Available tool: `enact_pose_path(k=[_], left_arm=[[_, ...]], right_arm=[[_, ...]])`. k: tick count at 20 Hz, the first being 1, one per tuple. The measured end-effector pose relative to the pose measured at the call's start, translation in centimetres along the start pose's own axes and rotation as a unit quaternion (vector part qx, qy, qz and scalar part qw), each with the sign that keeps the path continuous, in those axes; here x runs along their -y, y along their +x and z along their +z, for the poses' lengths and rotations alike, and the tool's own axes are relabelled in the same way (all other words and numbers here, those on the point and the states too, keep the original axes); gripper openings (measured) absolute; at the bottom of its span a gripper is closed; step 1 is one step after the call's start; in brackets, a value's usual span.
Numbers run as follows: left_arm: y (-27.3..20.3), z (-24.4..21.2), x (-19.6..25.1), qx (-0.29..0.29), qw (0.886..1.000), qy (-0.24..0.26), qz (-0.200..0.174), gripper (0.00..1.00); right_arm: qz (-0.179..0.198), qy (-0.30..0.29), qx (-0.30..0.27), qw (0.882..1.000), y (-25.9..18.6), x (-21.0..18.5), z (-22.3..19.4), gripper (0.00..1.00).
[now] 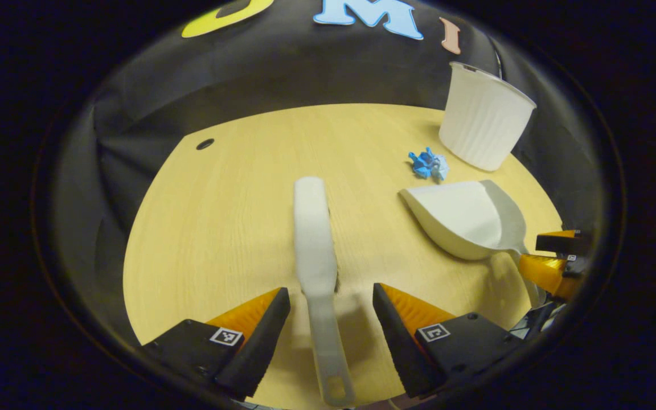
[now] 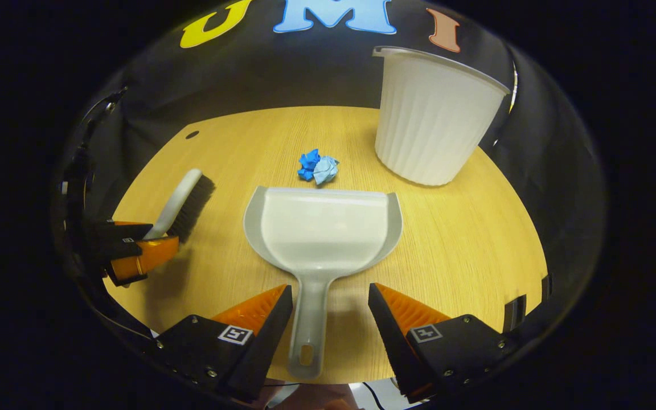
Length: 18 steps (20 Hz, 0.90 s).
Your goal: Pick up the small broom and dustpan from the desktop, sweep the trash into the dustpan with the broom, and then empty the trash into the garbage bin.
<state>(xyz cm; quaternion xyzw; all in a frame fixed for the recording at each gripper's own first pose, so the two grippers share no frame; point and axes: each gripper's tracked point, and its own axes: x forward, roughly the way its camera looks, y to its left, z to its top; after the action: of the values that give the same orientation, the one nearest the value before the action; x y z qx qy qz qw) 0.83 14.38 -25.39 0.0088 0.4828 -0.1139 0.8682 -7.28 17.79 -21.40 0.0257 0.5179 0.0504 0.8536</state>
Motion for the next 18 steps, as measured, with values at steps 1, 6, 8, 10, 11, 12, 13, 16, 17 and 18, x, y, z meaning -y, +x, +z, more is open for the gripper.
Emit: enact_pose_path(k=[1,6,8,10,11,12,13,16,17,18], left_arm=[[0.2,0.0,0.0,-0.005,1.000,0.003,0.000,0.96],[1.6,0.2,-0.5,-0.025,0.999,0.020,0.005,0.96],[2.3,0.2,-0.6,-0.032,0.999,0.022,0.006,0.98],[2.7,0.2,-0.8,-0.039,0.999,0.023,0.007,0.77],[3.0,0.2,-0.9,-0.042,0.999,0.024,0.007,0.72],[3.3,0.2,-1.0,-0.044,0.999,0.026,0.007,0.72],[3.5,0.3,-1.2,-0.045,0.999,0.028,0.011,0.72],[3.9,0.3,-1.5,-0.052,0.998,0.029,0.012,0.68],[4.1,0.3,-1.6,-0.054,0.998,0.027,0.014,0.67],[4.2,0.4,-1.7,-0.056,0.998,0.025,0.016,0.56]], right_arm=[[0.001,-0.005,-0.009,1.000,0.3,-0.1,-0.2,0.85],[0.007,-0.004,-0.038,0.999,2.1,-0.5,-0.5,0.85],[0.006,-0.005,-0.048,0.999,2.9,-0.4,-0.5,0.84],[0.006,-0.008,-0.056,0.998,3.4,-0.5,-0.4,0.85],[0.006,-0.008,-0.057,0.998,3.7,-0.5,-0.3,0.85],[0.006,-0.008,-0.058,0.998,4.0,-0.6,-0.3,0.85],[0.005,-0.009,-0.061,0.998,4.2,-0.6,-0.3,0.85],[0.000,-0.014,-0.068,0.998,4.5,-0.2,-0.5,0.79],[0.001,-0.017,-0.068,0.998,4.5,-0.3,-0.5,0.74],[0.002,-0.018,-0.070,0.997,4.7,-0.2,-0.6,0.74]])
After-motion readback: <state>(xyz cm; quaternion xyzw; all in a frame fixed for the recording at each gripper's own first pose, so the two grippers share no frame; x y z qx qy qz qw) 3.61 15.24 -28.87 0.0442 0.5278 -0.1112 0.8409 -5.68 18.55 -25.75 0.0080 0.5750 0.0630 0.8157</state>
